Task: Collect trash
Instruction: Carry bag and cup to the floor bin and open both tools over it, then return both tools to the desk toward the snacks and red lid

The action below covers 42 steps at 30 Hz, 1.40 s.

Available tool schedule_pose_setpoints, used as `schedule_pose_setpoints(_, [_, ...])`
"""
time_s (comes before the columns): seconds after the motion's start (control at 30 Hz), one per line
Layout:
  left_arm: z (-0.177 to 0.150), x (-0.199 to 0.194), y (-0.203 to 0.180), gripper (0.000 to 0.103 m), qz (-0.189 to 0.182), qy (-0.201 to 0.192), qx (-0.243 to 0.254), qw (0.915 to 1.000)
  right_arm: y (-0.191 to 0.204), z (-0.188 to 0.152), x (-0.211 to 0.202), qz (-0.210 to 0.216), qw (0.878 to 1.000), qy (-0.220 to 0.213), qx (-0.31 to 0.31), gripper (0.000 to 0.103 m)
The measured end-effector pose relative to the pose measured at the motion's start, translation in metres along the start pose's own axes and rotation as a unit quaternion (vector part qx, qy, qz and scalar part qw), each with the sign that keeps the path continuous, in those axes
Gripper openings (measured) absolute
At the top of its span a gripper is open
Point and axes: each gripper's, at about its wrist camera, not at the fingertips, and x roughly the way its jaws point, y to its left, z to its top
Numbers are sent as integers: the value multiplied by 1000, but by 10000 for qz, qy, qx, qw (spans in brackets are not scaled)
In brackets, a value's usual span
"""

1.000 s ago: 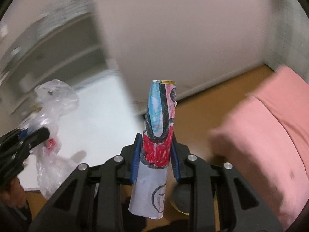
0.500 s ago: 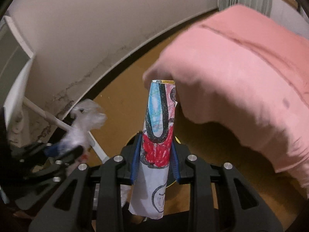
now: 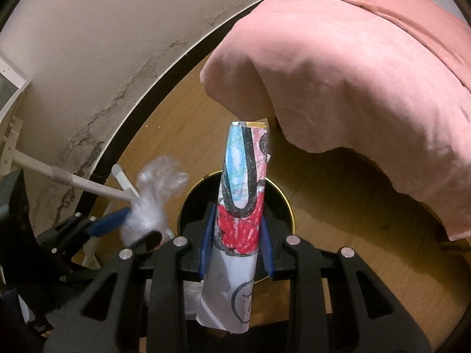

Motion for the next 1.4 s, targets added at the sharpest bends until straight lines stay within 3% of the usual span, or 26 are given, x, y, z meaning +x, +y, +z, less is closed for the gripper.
schedule_pose_setpoints(0.2, [-2,-11,2,62,17,-92,25,10000,1,1,15,4,9999,153,-1,28])
schedule_pose_setpoints(0.5, [-12,-57,2,69,64,-333,-36,9994,17,3,27,93,9993,343,-134,29])
schedule_pose_setpoints(0.57, [-14,-71,2,74,119,-403,-58,9991,22,4,28,95,9991,382,-177,44])
schedule_pose_setpoints(0.6, [-14,-77,1,75,146,-438,-61,9989,23,4,27,85,9992,355,-184,58])
schedule_pose_setpoints(0.63, [-15,-84,0,77,159,-480,-45,9987,25,5,23,70,9994,291,-187,62])
schedule_pose_setpoints(0.9, [-29,-169,-13,84,395,-977,95,9944,47,5,-27,45,9996,34,-276,65])
schedule_pose_setpoints(1.03, [-43,-229,-4,91,687,-1305,-84,9890,99,8,-93,304,9953,-529,-758,73])
schedule_pose_setpoints(1.2, [-84,-318,36,93,1427,-1856,-705,9696,202,3,-154,875,9738,-1074,-1805,80])
schedule_pose_setpoints(1.33, [-136,-381,92,93,2264,-2072,-1591,9384,304,-19,-180,1628,9416,-1105,-2732,82])
schedule_pose_setpoints(1.4, [-172,-411,126,93,2871,-2061,-2105,9115,355,-37,-185,1955,9212,-1014,-3208,84])
